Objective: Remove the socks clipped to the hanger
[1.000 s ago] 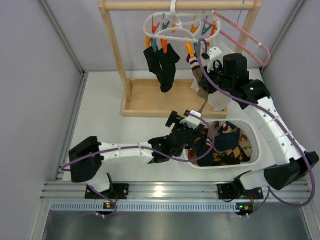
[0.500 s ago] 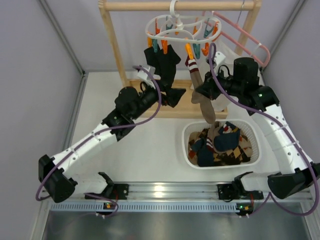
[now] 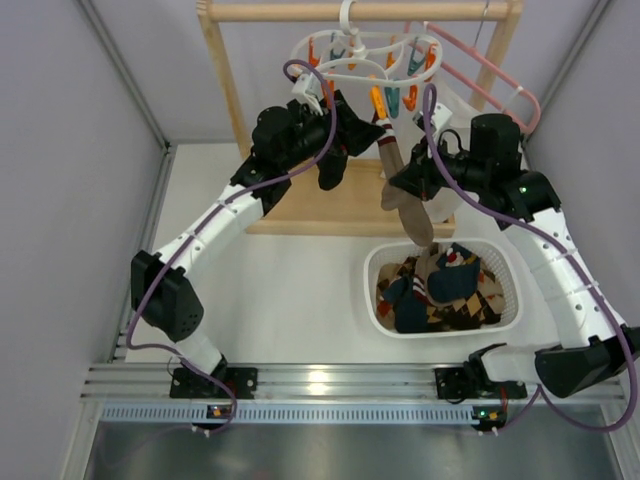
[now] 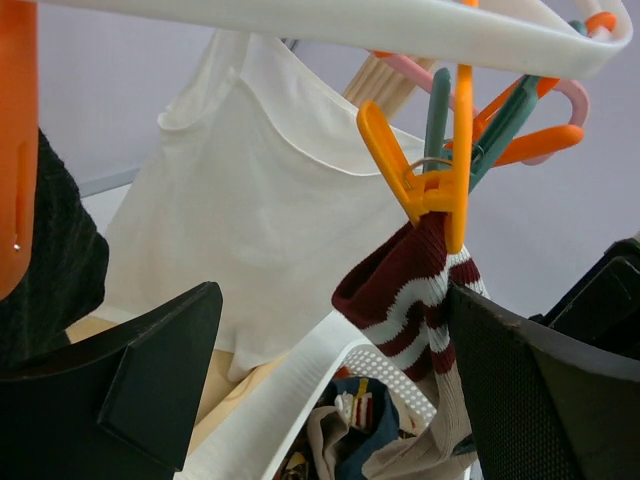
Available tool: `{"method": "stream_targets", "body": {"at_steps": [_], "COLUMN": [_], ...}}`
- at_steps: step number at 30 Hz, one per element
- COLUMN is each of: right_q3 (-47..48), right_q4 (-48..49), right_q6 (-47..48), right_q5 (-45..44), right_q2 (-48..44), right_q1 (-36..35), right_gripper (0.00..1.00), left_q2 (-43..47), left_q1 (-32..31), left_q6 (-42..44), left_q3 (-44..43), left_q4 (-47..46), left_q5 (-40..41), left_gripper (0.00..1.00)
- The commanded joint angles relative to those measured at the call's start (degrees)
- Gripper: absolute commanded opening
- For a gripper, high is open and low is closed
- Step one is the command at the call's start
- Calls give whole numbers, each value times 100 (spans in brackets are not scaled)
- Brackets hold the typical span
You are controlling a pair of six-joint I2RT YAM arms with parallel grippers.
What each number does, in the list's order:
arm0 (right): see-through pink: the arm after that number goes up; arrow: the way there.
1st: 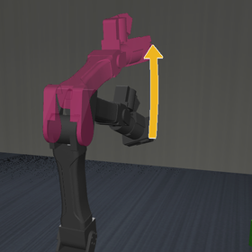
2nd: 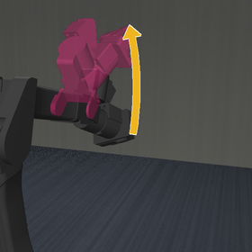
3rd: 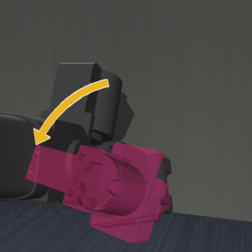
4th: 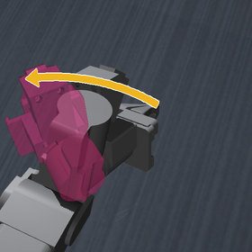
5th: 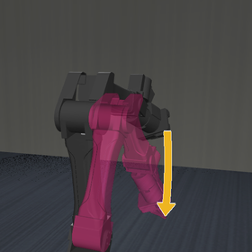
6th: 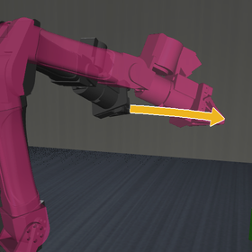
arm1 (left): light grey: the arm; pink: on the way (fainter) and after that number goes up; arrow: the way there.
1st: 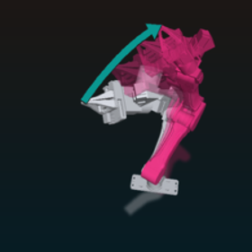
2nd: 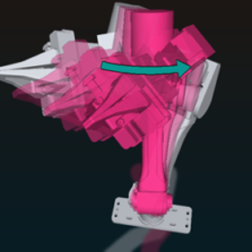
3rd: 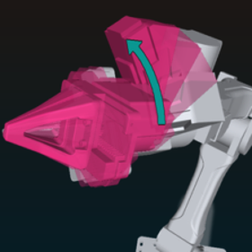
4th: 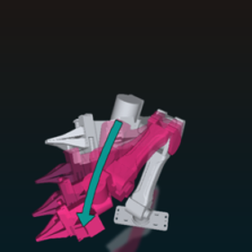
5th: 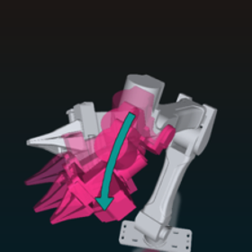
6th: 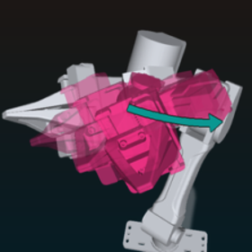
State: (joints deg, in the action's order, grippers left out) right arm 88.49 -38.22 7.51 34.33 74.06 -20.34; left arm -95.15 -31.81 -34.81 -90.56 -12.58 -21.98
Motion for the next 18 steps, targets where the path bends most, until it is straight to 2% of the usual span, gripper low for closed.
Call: {"method": "stream_targets", "body": {"at_steps": [1,14,18], "right_q3": [-33,-112,-112], "right_q4": [139,183,174], "right_q6": [67,58,14], "right_q5": [303,399,461], "right_q2": [3,38,73], "right_q1": [83,83,91], "right_gripper": [3,0,0], "left_q2": [-56,-627,-864], "left_q1": [52,166,228], "left_q6": [-272,-360,-421], "left_q3": [-488,-1367,-1744], "left_q4": [-157,-157,-157], "left_q5": [-185,-412,-465], "left_gripper": [95,93,85]}}
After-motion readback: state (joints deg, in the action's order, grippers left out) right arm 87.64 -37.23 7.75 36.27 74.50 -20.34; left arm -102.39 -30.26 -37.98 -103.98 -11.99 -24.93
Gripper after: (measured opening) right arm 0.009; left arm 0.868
